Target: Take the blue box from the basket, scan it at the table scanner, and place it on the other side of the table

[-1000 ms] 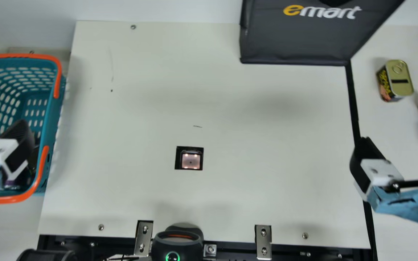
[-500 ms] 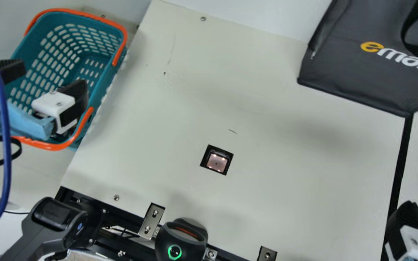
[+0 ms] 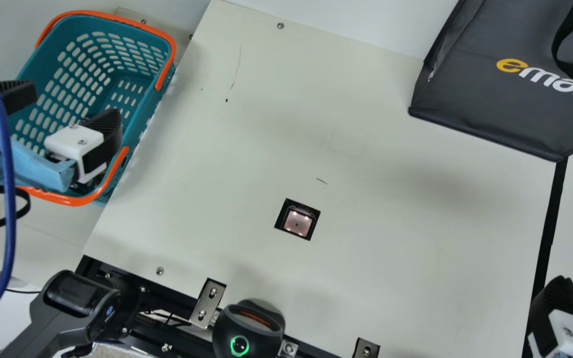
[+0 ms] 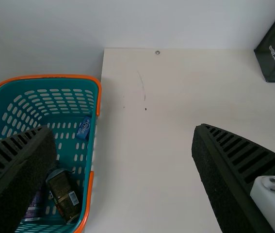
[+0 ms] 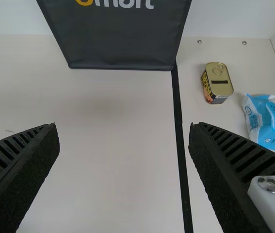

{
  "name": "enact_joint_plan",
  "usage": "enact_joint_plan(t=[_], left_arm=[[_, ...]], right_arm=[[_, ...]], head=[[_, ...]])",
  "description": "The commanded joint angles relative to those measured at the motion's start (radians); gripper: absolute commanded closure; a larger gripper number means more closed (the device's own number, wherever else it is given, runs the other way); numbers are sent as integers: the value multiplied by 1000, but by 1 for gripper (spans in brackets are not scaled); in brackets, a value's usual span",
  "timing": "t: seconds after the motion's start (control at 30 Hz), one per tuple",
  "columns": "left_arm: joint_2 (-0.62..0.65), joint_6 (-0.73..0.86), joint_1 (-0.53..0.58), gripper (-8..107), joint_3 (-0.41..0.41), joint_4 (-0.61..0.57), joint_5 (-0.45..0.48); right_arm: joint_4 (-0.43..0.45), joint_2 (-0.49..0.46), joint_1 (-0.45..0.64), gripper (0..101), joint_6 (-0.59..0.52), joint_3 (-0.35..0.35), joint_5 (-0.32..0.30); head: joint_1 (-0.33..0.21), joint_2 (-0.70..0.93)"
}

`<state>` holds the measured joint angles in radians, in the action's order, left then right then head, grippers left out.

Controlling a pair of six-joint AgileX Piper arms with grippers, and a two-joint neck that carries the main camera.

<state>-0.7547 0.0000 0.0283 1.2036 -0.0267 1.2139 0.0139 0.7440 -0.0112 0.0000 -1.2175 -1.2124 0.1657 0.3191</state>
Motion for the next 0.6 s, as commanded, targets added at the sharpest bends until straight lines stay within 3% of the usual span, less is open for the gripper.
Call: enact_joint_plan(t=[0.0,0.57], left_arm=[[-2,-3,-2,9,0,1,-1],[-91,-165,-170,9,17,117,-72]], right_arm=[[0,0,0,6,0,0,0],[0,0,0,6,0,0,-1]], head=[[-27,2],[-27,2]])
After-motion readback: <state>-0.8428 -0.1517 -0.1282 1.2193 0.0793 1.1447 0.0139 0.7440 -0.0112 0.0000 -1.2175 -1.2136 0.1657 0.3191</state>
